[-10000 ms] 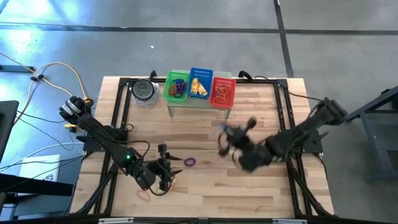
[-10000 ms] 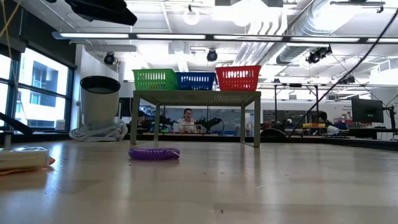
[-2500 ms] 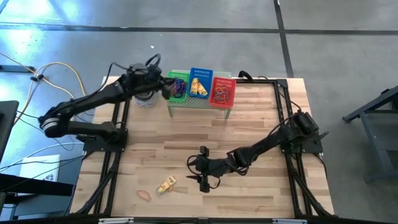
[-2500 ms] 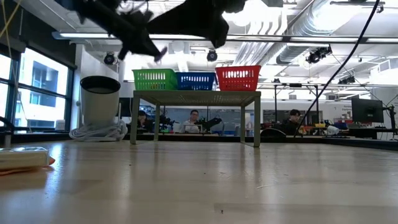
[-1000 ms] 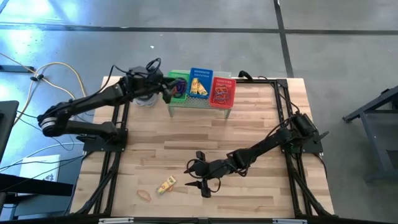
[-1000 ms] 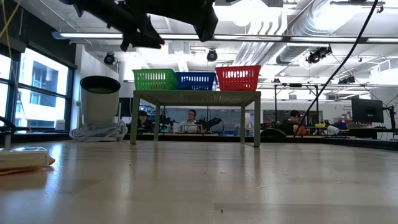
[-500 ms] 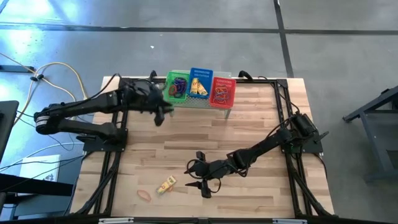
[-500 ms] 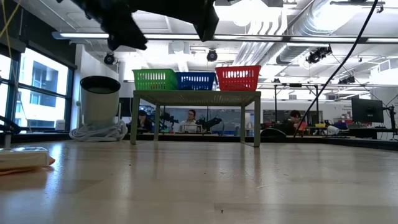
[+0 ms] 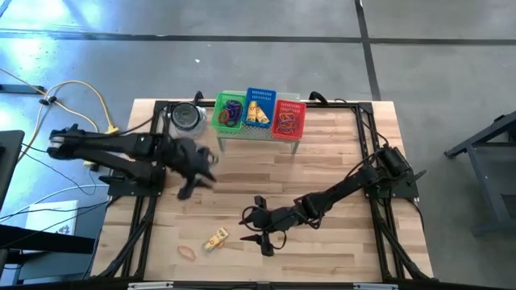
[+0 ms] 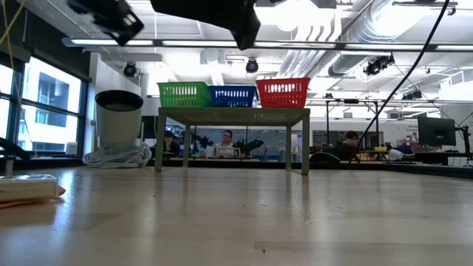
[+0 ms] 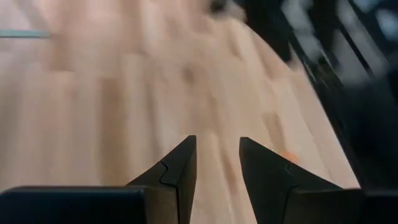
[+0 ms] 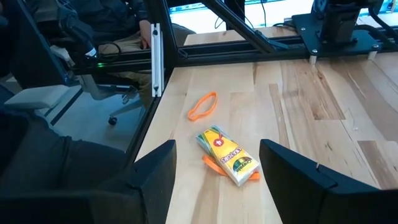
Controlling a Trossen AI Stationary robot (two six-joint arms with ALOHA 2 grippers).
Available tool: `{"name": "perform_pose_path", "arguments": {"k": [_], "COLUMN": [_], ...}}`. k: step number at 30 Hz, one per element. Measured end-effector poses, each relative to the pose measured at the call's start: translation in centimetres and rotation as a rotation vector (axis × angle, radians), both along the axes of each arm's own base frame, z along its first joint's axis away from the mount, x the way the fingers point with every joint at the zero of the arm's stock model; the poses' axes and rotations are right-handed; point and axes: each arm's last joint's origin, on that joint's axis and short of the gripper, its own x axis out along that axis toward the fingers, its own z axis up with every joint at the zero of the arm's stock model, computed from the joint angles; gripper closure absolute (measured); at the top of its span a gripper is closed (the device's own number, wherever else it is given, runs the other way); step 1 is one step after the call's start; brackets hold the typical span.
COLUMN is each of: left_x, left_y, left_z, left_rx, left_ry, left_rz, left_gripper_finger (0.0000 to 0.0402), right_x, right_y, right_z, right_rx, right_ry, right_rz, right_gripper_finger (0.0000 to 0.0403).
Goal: Pick & Place Office Desk Supplies
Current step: Put the yellow crayon box into the blue bin on the shelf
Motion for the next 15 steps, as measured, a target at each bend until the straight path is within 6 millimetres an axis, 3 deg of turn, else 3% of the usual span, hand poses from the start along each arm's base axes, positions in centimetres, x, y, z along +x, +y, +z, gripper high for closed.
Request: {"name": "perform_pose_path", "arguments": {"k": [9,15], "left_x": [-1.9,-2.8], "left_y": [-6.8,-10.7], "left_z": [-0.3,-0.6], "left_rx": [-0.015,0.027], "left_ry": [0.052,0.009], "left_rz": [-0.292,-0.345], "left_gripper_finger": [0.0284,0.0284], "right_x": [-0.1,-0.1], "right_y": [0.0,0.0], "right_z": [-0.1,-0.1], "right_rx": [-0.009,-0.009], "right_ry": [0.016,0.015], "right_rz": [0.003,0.003], "right_gripper_finger": [0.0184,0.0184]}}
